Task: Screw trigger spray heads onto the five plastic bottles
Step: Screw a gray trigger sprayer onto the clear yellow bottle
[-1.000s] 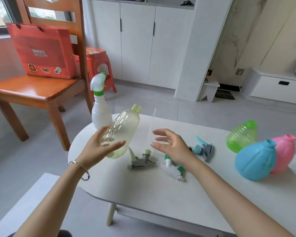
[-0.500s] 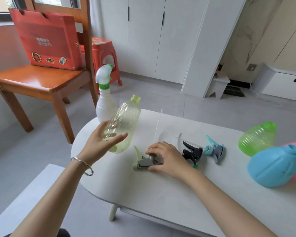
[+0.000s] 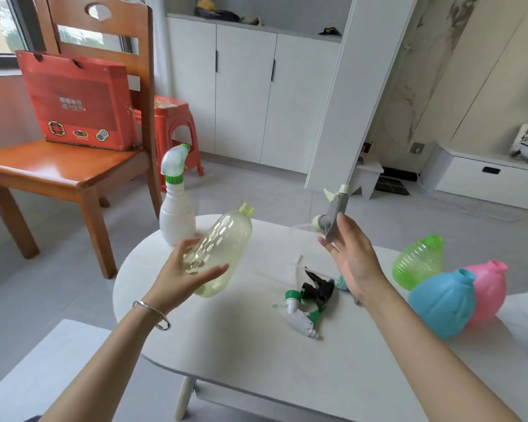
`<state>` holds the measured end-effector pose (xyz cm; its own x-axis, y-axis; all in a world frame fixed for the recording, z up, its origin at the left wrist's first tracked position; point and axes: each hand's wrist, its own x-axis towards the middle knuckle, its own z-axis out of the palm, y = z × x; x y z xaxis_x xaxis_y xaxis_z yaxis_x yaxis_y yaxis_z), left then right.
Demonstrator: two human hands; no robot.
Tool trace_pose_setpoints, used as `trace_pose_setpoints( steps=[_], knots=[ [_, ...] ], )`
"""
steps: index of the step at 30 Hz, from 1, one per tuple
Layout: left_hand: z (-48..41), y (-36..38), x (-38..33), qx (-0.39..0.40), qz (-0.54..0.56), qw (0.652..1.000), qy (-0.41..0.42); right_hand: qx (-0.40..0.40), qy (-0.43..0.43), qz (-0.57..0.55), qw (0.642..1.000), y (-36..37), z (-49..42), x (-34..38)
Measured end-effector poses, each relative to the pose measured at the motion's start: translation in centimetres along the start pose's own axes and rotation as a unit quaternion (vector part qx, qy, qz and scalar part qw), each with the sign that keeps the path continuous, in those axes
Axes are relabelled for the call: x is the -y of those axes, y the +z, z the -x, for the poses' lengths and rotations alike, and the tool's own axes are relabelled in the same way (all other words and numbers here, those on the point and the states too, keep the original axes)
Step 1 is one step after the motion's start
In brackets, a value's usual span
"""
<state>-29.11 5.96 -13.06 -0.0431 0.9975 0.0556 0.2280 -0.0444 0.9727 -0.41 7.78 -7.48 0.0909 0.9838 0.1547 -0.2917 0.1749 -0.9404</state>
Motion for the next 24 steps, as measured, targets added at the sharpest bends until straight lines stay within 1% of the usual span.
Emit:
trace_pose_setpoints(
  steps=[2, 4, 6, 9, 12, 17, 24],
  knots=[
    [0.2, 0.4, 0.1, 0.005, -0.008, 1.000, -0.004, -0.041, 0.045, -0.088, 0.994, -1.2, -0.3, 0.8],
    [0.2, 0.8, 0.2, 0.008, -0.015, 1.000, -0.008, -0.068, 0.065, -0.116, 0.989, -2.1, -0.2, 1.4],
    [0.2, 1.2, 0.4, 0.006, -0.025, 1.000, -0.013, -0.086, 0.066, -0.137, 0.985, -2.6, -0.1, 1.8],
    [-0.2, 1.6, 0.8, -0.007, -0.038, 0.999, -0.018, -0.093, 0.072, -0.184, 0.976, -3.1, 0.0, 2.4],
    [-0.4, 1.8, 1.0, -0.018, -0.044, 0.999, -0.022, -0.084, 0.078, -0.215, 0.970, -3.4, 0.0, 2.7],
    [-0.8, 1.8, 1.3, -0.024, -0.042, 0.998, -0.034, -0.063, 0.075, -0.193, 0.976, -3.3, -0.1, 2.5],
    [-0.8, 1.9, 1.1, -0.026, -0.039, 0.999, -0.029, -0.049, 0.087, -0.156, 0.983, -3.0, 0.0, 2.1]
  ],
)
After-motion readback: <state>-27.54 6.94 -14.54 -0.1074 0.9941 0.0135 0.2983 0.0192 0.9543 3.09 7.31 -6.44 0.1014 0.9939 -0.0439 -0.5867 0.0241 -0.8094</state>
